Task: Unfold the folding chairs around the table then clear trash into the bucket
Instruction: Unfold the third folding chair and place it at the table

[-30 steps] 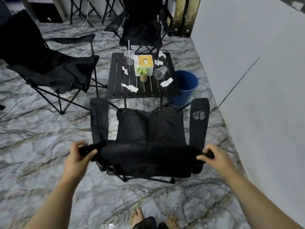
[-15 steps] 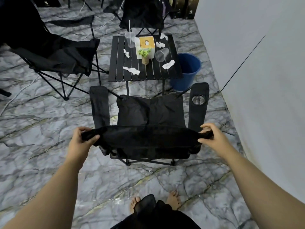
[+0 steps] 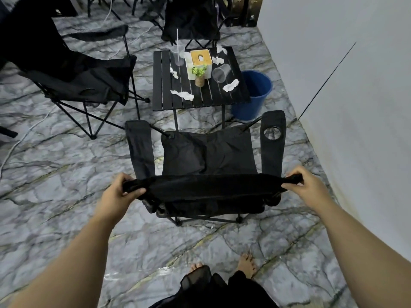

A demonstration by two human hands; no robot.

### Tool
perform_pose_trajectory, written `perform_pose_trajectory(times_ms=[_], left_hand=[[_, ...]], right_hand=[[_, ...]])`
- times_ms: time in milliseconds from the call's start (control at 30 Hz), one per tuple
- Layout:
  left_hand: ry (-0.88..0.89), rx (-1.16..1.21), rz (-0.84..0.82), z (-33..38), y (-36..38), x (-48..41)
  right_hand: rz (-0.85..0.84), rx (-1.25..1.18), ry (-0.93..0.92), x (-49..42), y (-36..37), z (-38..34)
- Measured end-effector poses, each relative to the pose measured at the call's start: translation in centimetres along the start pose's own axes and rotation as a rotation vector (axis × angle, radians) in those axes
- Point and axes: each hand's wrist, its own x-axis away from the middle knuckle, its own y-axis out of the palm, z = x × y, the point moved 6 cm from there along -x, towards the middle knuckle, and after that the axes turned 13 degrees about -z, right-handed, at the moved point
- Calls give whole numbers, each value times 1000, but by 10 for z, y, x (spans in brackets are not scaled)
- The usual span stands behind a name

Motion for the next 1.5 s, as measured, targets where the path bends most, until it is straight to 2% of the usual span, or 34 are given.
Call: perform_pose_trajectory(times_ms=[100, 267, 367, 467, 533, 733, 933, 1200, 1500], left_hand=[[-1, 148, -63, -6, -1, 2], [44, 239, -140, 1, -8, 0], [41, 169, -158, 3, -8, 0], [35, -35, -163, 6, -7, 0], [27, -100, -149, 7, -7, 1], [25, 27, -116, 4, -8, 0], [-78, 303, -58, -18, 2, 3], [-37, 136, 14, -2, 0, -12], [-88, 123, 107, 23, -5, -69]], right_hand=[[-50, -48, 7, 3, 2, 2], [-54, -311, -57, 6, 2, -3], [-8, -320, -36, 8, 5, 0], [60, -236, 12, 10, 7, 6], [74, -240, 36, 11, 8, 8], [62, -194, 56, 7, 5, 6], [95, -502, 150, 4, 24, 22], [169, -433, 188, -11, 20, 14], [103, -422, 173, -81, -4, -2]])
